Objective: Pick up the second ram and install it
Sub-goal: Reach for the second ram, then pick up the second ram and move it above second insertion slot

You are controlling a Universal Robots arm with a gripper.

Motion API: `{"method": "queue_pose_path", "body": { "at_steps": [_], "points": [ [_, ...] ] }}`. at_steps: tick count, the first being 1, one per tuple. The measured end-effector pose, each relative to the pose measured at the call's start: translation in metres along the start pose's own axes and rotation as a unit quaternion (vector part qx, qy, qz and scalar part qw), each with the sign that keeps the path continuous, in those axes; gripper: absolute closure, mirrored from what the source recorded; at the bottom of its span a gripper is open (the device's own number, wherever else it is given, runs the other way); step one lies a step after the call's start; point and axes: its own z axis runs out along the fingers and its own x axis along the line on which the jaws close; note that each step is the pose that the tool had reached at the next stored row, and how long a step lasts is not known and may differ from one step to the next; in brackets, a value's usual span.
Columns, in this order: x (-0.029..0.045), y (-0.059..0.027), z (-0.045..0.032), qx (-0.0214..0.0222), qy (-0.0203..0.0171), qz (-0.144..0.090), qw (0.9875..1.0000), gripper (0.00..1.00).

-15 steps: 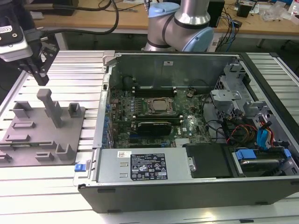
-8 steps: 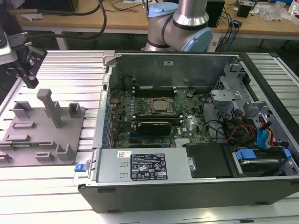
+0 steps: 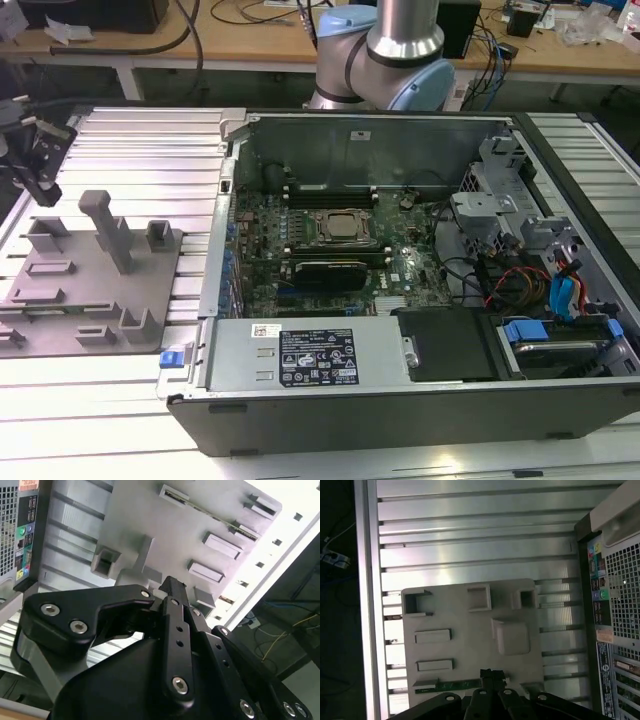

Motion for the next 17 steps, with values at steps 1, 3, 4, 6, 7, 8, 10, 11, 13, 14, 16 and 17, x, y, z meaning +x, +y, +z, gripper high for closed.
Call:
{"method": "queue_pose_path", "body": {
  "at_steps": [1,3,4,6,7,8,10,11,13,14,16,17],
  "points": [
    [0.0006,-0.0032,0.0007,0.0,0.0,0.0,1.0,0.92],
    [0.0024,-0.0127,0.0035,0.0,0.0,0.0,1.0,0.92],
    [0.0041,-0.0166,0.0065,0.0,0.0,0.0,1.0,0.92],
    [0.0092,-0.0217,0.0124,0.0,0.0,0.0,1.0,0.92],
    [0.0112,-0.0237,0.014,0.0,0.0,0.0,1.0,0.92],
    [0.0122,-0.0248,0.0149,0.0,0.0,0.0,1.0,0.92],
    [0.0132,-0.0256,0.0156,0.0,-0.0001,0.0,1.0,0.92],
    [0.0133,-0.0256,0.0156,0.0,-0.0001,0.0,1.0,0.92],
    [0.0136,-0.0257,0.0157,0.0,0.0,0.0,1.0,0.92],
    [0.0138,-0.0257,0.0157,0.0,0.0,0.0,1.0,0.92],
    [0.0139,-0.0257,0.0157,0.0,0.0,0.0,1.0,0.92],
    [0.0139,-0.0257,0.0158,0.0,-0.0001,0.0,1.0,0.92]
  ]
}}
